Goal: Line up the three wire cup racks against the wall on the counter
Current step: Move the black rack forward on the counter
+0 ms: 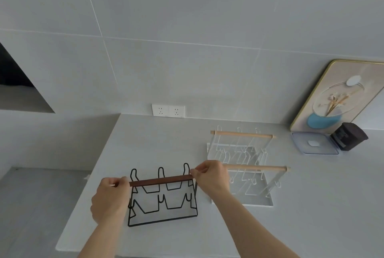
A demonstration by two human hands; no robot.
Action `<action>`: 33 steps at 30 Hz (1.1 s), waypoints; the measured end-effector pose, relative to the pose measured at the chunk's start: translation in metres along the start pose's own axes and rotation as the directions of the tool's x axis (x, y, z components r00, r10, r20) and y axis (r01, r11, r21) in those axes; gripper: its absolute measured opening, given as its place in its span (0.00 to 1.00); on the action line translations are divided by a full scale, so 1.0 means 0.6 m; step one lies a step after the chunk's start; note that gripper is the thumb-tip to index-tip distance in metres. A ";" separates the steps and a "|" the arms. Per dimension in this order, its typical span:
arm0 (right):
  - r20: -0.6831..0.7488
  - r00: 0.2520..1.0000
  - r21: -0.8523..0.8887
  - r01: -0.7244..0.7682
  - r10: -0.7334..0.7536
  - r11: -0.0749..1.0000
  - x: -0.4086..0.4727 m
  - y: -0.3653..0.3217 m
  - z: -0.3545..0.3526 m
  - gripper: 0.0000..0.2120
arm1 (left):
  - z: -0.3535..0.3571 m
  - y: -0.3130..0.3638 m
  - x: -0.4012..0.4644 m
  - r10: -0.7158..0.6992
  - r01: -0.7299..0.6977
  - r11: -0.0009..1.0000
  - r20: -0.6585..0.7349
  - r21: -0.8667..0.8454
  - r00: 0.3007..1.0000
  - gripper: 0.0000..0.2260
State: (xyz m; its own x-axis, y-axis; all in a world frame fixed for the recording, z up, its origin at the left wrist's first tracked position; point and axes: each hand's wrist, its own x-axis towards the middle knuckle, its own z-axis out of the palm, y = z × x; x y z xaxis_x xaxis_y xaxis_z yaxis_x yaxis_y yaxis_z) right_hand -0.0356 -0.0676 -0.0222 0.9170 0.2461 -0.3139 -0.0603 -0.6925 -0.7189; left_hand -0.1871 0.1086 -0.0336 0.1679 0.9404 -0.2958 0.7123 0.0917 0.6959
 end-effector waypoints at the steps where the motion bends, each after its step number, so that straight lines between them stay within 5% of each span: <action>1: 0.001 1.000 -0.006 0.000 0.000 1.000 -0.005 0.018 -0.016 0.04 | 0.006 -0.001 -0.021 0.004 -0.004 1.000 0.005 0.010 1.000 0.07; 11: 0.061 0.998 0.014 -0.008 0.007 1.000 -0.057 0.177 -0.150 0.04 | 0.062 -0.013 -0.205 -0.011 0.009 0.996 0.027 0.084 1.000 0.09; 24: 0.253 0.967 0.059 0.003 -0.018 0.998 -0.095 0.225 -0.199 0.05 | 0.047 -0.043 -0.283 -0.017 0.022 0.998 -0.093 0.059 0.996 0.08; 33: 0.167 0.982 0.042 -0.100 0.091 0.994 -0.082 0.290 -0.307 0.05 | 0.120 -0.014 -0.351 0.073 -0.080 0.989 0.065 0.123 0.995 0.07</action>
State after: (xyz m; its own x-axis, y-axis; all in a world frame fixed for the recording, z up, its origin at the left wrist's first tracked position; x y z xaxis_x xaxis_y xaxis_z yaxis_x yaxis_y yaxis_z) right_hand -0.0183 -0.3252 -0.0176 0.8289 0.2916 -0.4774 -0.1680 -0.6842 -0.7097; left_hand -0.1794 -0.1140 -0.0243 0.2630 0.9213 -0.2863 0.7752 -0.0251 0.6313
